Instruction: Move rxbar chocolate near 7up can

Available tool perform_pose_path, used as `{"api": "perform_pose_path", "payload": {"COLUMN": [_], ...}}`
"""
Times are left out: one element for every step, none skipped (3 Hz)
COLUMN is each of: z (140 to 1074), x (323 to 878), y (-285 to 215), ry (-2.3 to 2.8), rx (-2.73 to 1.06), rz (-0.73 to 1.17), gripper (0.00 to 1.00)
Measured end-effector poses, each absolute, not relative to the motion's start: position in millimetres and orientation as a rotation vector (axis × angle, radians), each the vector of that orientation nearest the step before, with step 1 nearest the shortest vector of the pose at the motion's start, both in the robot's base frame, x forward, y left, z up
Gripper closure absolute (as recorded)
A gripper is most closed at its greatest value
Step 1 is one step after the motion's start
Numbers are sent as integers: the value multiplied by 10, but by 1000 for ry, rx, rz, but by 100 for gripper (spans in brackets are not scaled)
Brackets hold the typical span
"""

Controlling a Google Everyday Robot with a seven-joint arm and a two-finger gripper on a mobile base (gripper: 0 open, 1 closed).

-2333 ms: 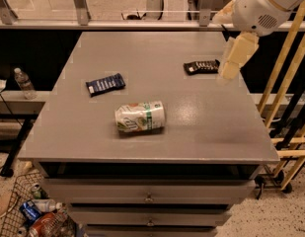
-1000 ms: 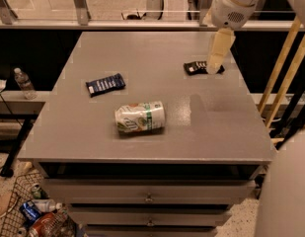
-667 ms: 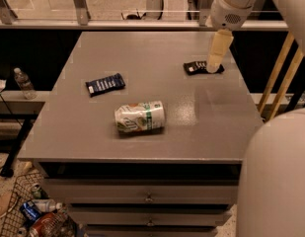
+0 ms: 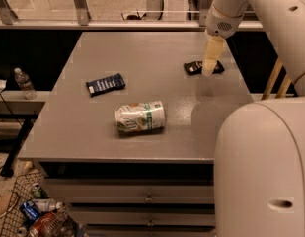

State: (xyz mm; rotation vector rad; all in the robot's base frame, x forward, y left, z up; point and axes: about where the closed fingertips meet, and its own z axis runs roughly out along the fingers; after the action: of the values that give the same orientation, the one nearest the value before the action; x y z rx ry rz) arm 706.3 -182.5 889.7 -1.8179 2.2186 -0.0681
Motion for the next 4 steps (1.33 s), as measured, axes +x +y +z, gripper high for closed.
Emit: {"api": "perform_pose_path", "payload": {"z": [8707,8544,8410,8307], "x": [7160,7233,7273,7297], "y": [-1766,-1717,-1717,-1747], "ry": [2238,2246,2263,2275], "rx": [-1826,-1838,-1826,-1810], "rz": [-25,11,46,77], "gripper": [0,0,0,0]}}
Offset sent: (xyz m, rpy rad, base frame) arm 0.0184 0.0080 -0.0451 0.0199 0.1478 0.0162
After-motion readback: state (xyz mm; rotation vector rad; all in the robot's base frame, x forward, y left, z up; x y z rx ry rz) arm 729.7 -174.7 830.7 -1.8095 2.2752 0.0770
